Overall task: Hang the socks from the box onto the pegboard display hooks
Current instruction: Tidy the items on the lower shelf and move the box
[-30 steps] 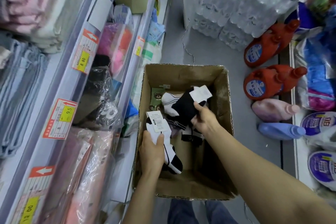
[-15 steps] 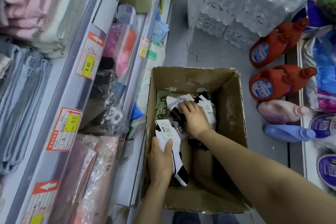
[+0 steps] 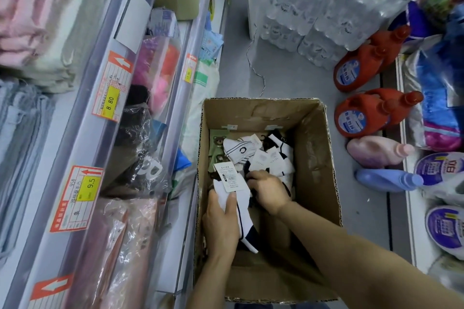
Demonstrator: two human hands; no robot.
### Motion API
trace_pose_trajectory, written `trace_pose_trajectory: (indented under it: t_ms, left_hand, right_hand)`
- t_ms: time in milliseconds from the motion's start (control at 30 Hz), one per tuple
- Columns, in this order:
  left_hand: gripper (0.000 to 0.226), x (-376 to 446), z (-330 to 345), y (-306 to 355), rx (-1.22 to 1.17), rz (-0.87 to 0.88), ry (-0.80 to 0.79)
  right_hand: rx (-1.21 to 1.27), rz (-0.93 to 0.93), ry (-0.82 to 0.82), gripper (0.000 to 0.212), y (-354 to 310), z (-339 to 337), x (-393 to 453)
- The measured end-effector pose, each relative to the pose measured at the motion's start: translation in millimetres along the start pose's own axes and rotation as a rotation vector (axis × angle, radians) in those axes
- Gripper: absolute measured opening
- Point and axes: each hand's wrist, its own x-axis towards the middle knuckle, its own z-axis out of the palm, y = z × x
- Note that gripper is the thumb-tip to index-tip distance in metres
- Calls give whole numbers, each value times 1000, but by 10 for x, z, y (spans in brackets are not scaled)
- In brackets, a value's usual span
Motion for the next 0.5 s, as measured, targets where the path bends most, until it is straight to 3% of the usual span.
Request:
trace_pose_trajectory:
  t_ms: [100,167,333,500]
  left_hand:
    - [25,37,-15,21,-19,12,3]
    - [25,54,-9,7,-20,16,-7]
    - [25,93,47,-62,2,20,-11]
    - [26,132,85,-118,-14,19,-26]
  right_hand:
    - [584,788,297,23,-199,-116,4]
    - [680,1071,286,33,-216,-180,121]
    - [394,1138,103,87,-146,-105,454]
    - [317,1159,124,74,-84,47,529]
